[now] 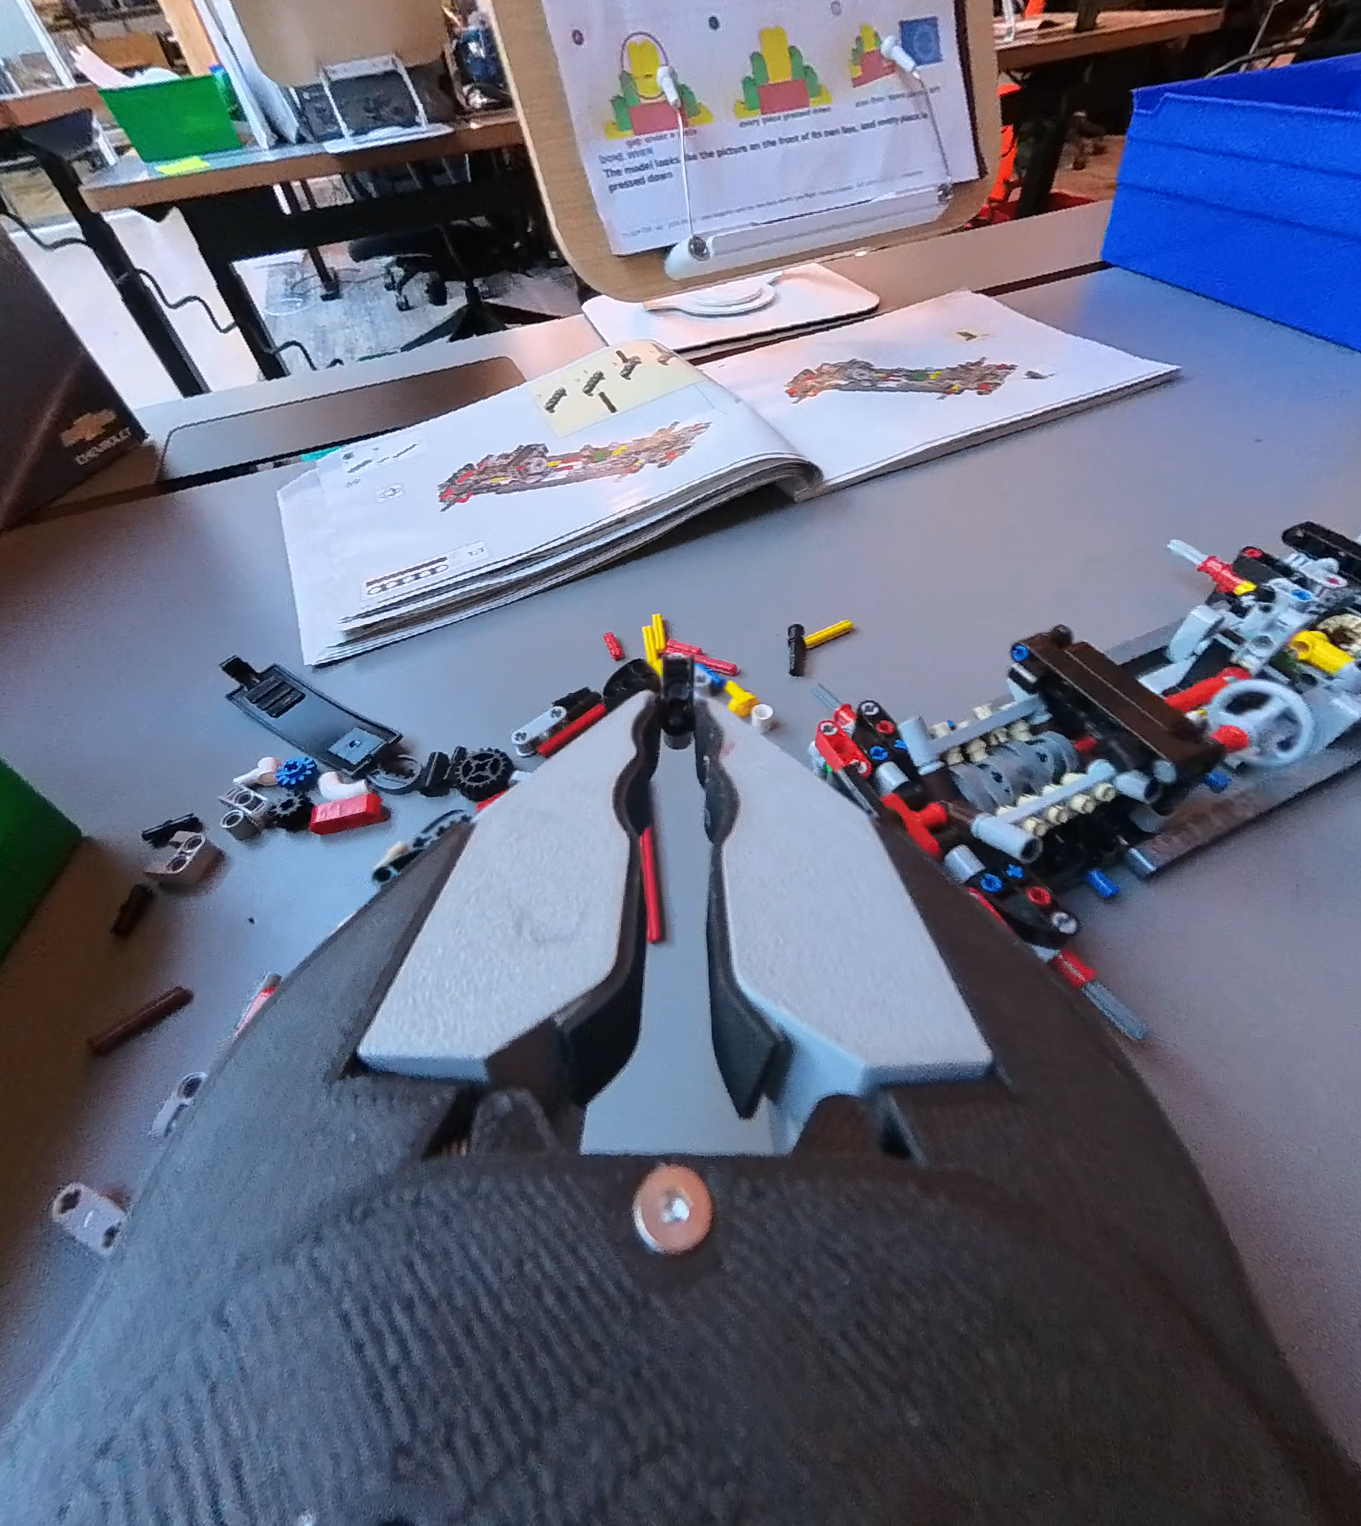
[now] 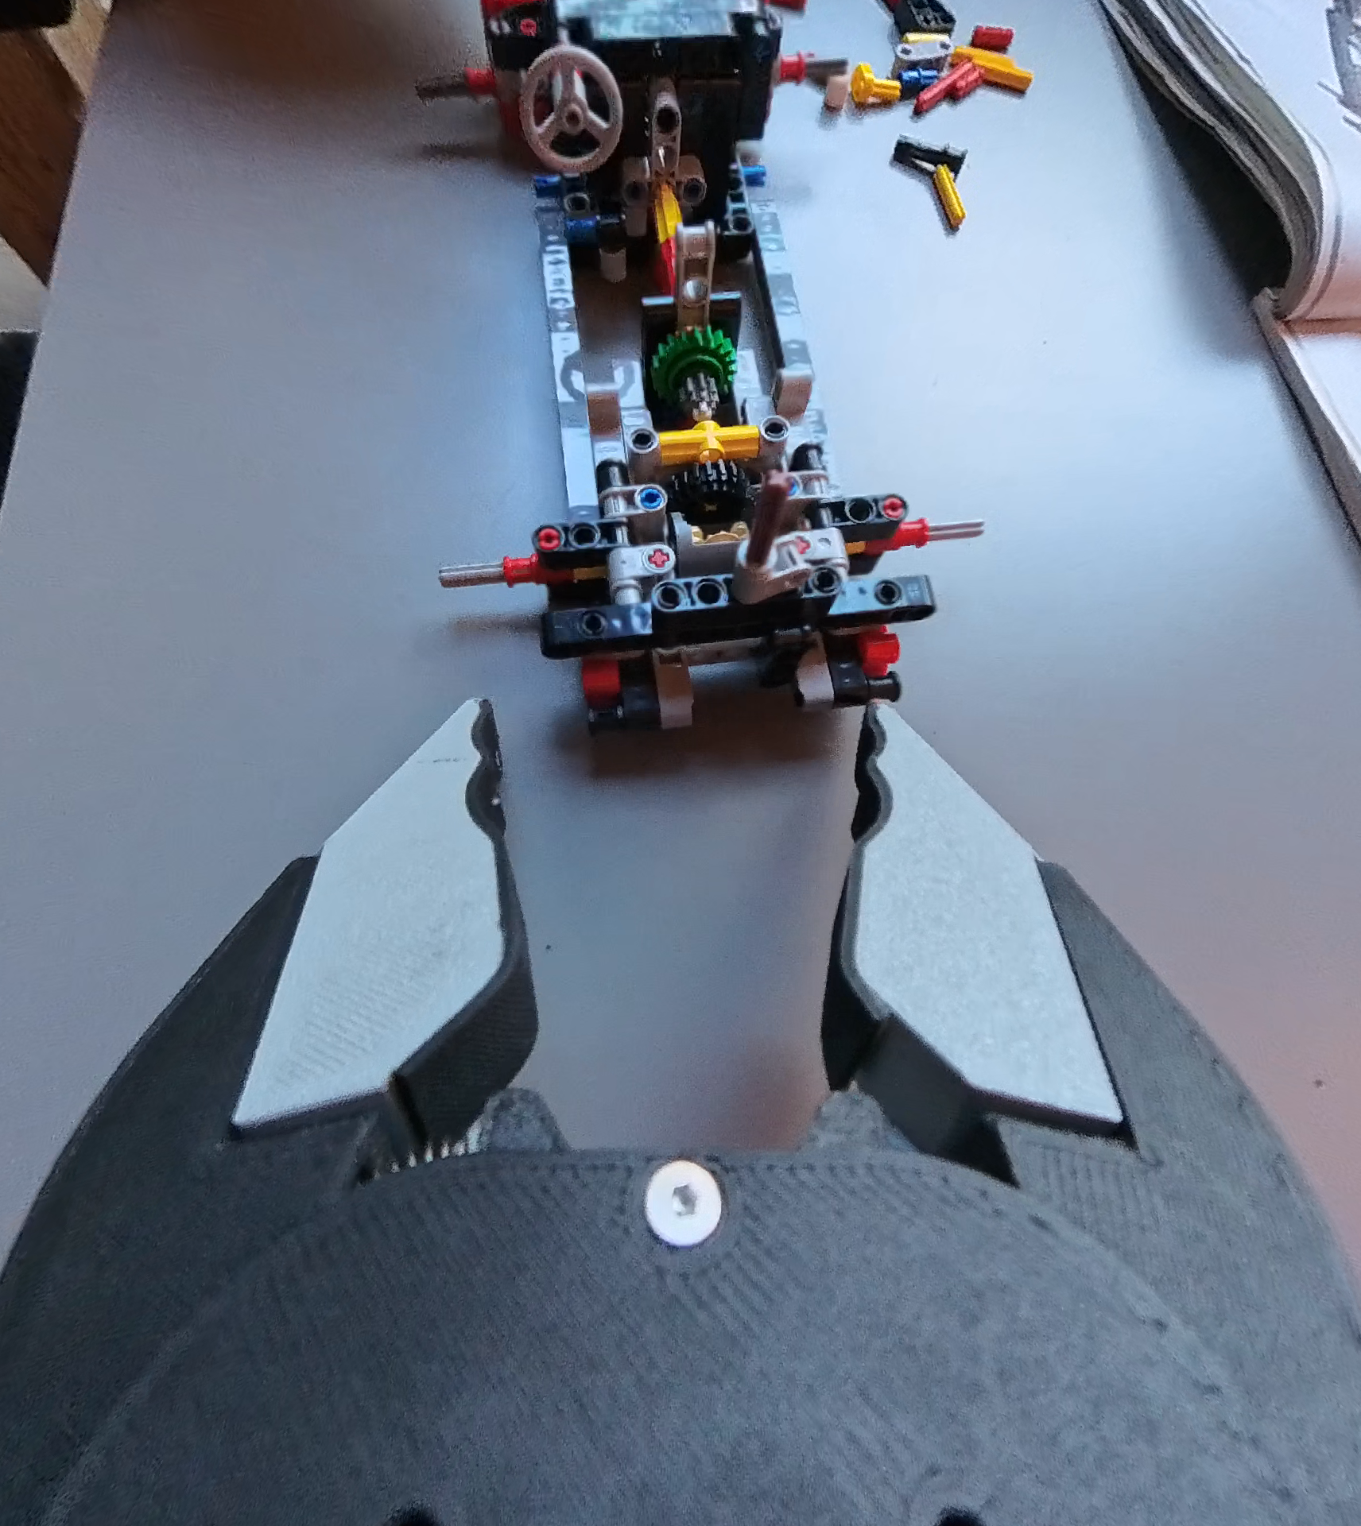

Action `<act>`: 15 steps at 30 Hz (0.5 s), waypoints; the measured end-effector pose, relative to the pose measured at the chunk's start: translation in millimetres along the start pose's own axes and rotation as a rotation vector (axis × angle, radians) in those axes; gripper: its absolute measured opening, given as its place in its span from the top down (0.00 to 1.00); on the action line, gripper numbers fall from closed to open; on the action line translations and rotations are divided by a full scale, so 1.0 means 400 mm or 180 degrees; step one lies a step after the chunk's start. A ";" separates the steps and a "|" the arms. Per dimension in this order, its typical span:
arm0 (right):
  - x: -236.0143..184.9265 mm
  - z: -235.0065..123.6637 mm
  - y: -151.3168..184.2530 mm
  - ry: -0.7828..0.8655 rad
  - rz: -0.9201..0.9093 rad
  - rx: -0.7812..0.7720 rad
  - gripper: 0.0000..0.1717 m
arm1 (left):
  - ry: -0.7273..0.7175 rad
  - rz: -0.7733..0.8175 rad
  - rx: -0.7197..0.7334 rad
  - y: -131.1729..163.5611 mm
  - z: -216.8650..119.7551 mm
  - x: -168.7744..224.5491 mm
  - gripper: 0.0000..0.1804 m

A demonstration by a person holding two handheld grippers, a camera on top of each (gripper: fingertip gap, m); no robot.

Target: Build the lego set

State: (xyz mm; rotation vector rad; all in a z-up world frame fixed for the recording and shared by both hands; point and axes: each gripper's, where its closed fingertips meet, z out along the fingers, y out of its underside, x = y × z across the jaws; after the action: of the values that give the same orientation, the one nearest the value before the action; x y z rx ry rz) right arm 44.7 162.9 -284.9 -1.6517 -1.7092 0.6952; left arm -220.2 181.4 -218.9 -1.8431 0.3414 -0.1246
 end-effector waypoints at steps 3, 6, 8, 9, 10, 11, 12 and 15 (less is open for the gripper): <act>0.012 -0.003 -0.005 -0.0124 -0.0083 0.0077 0.52 | -0.0005 -0.0051 -0.0010 0.002 0.000 -0.007 0.97; 0.028 -0.006 -0.011 -0.0260 -0.0123 0.0154 0.51 | -0.0015 -0.0046 -0.0012 0.002 0.000 -0.009 0.97; 0.033 -0.004 -0.018 -0.0359 -0.0134 0.0202 0.50 | -0.0002 -0.0008 -0.0023 0.003 0.001 -0.005 0.97; 0.033 -0.001 -0.020 -0.0405 -0.0157 0.0201 0.50 | 0.0011 0.0028 -0.0035 0.003 0.002 -0.002 0.97; 0.032 0.004 -0.021 -0.0444 -0.0192 0.0185 0.50 | 0.0034 0.0069 -0.0071 0.007 0.005 0.003 0.97; 0.029 0.009 -0.019 -0.0484 -0.0224 0.0154 0.50 | 0.0050 0.0098 -0.0111 0.011 0.009 0.007 0.97; 0.025 0.014 -0.017 -0.0532 -0.0246 0.0116 0.49 | 0.0052 0.0115 -0.0132 0.013 0.010 0.008 0.96; 0.019 0.019 -0.013 -0.0612 -0.0258 0.0067 0.49 | 0.0043 0.0131 -0.0116 0.011 0.009 0.009 0.97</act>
State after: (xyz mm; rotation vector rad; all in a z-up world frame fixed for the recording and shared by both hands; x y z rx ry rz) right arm 35.4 170.7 -285.1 -1.5334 -1.8848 0.8531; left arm -216.7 182.6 -224.7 -1.8707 0.3933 -0.1031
